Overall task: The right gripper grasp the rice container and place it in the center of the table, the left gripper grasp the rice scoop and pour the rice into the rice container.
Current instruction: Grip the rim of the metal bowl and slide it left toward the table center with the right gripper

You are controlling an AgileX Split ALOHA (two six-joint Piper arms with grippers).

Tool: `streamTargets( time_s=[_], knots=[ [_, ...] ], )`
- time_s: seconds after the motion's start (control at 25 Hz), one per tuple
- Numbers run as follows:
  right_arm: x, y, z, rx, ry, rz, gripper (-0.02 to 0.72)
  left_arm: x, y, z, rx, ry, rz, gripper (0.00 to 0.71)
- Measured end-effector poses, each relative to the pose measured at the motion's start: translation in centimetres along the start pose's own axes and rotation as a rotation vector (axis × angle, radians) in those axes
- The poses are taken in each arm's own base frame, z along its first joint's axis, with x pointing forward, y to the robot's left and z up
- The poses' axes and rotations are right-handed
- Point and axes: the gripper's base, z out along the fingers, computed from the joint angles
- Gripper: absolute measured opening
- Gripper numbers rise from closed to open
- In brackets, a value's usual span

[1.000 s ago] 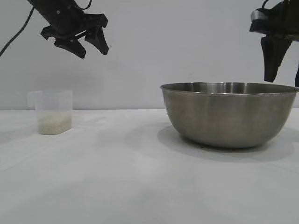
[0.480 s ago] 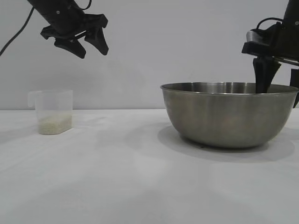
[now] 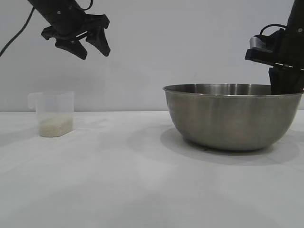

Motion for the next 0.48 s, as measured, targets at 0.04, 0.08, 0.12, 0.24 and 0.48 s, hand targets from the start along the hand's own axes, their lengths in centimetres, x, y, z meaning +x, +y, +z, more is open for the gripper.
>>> streamTargets(
  time_s=[0.04, 0.08, 0.12, 0.24, 0.48],
  knots=[
    [-0.1, 0.4, 0.1, 0.0, -0.01, -0.009, 0.0, 0.0, 0.0, 0.0, 0.0, 0.0, 0.0, 0.445],
    [-0.2, 1.0, 0.3, -0.002, -0.017, -0.02, 0.0, 0.0, 0.0, 0.0, 0.0, 0.0, 0.0, 0.445],
    [-0.3, 1.4, 0.4, -0.006, -0.028, -0.028, 0.0, 0.0, 0.0, 0.0, 0.0, 0.0, 0.0, 0.445],
    [-0.4, 2.9, 0.8, -0.025, -0.042, -0.046, 0.0, 0.0, 0.0, 0.0, 0.0, 0.0, 0.0, 0.445],
    [-0.5, 3.8, 1.1, -0.055, -0.063, -0.038, 0.0, 0.0, 0.0, 0.0, 0.0, 0.0, 0.0, 0.445]
  ],
)
